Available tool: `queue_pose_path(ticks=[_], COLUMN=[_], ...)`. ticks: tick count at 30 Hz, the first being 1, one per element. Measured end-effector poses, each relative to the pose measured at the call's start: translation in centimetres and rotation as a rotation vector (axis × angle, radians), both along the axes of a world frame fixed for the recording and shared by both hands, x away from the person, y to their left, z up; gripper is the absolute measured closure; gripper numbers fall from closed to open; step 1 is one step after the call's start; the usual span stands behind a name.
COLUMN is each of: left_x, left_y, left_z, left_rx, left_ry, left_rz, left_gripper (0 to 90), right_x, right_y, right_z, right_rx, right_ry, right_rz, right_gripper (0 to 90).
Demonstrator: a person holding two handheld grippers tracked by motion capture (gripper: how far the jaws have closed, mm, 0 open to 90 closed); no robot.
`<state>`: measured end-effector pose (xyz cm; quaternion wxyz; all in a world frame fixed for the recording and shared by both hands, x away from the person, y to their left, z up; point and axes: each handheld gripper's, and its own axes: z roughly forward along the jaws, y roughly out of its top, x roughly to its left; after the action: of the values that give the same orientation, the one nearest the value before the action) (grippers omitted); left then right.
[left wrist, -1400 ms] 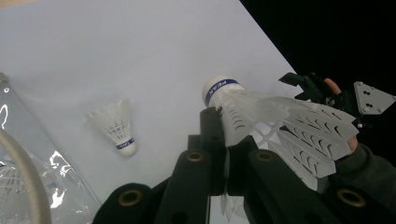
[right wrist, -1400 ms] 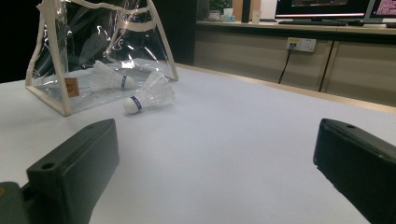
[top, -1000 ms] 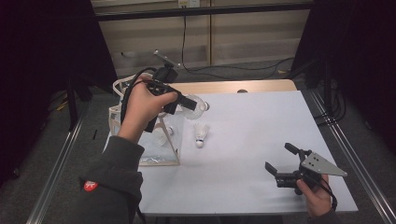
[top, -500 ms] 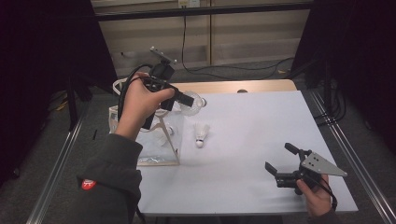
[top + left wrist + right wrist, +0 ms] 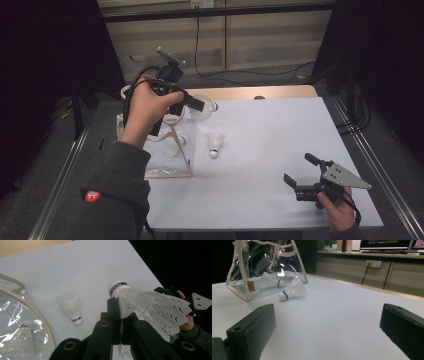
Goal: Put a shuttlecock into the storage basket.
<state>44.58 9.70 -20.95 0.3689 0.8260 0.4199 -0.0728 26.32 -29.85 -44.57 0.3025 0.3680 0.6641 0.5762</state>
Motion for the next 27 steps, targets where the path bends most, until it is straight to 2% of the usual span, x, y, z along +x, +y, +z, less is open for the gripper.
queue_pose_path(ticks=[2, 4, 7, 9, 11, 13, 15, 27], left_x=[0.1, 0.0, 0.1, 0.1, 0.2, 0.2, 0.4, 0.6], left_y=[0.1, 0.1, 0.3, 0.3, 0.5, 0.5, 0.7, 1.3], left_z=[0.1, 0.1, 0.2, 0.1, 0.2, 0.2, 0.3, 0.5], left_rx=[0.005, -0.013, -0.002, -0.006, 0.003, -0.009, 0.0, 0.011], left_ry=[-0.007, 0.0, -0.003, -0.008, -0.012, -0.007, -0.014, -0.022], left_rz=[-0.001, 0.025, 0.013, 0.031, 0.023, 0.042, 0.03, 0.049], left_gripper=[89.9, 89.9, 89.9, 89.9, 89.9, 89.9, 89.9, 89.9], right_x=[0.0, 0.0, 0.0, 0.0, 0.0, 0.0, 0.0, 0.0], right_y=[0.0, 0.0, 0.0, 0.0, 0.0, 0.0, 0.0, 0.0], right_z=[0.0, 0.0, 0.0, 0.0, 0.0, 0.0, 0.0, 0.0], right_rx=[0.0, 0.0, -0.001, -0.002, -0.001, -0.002, -0.001, -0.005], right_ry=[-0.003, -0.002, 0.0, -0.001, 0.0, 0.002, 0.0, -0.005], right_rz=[0.0, -0.001, 0.0, 0.0, 0.0, 0.001, -0.001, 0.003], right_gripper=[0.2, 0.2, 0.2, 0.2, 0.2, 0.2, 0.2, 0.2])
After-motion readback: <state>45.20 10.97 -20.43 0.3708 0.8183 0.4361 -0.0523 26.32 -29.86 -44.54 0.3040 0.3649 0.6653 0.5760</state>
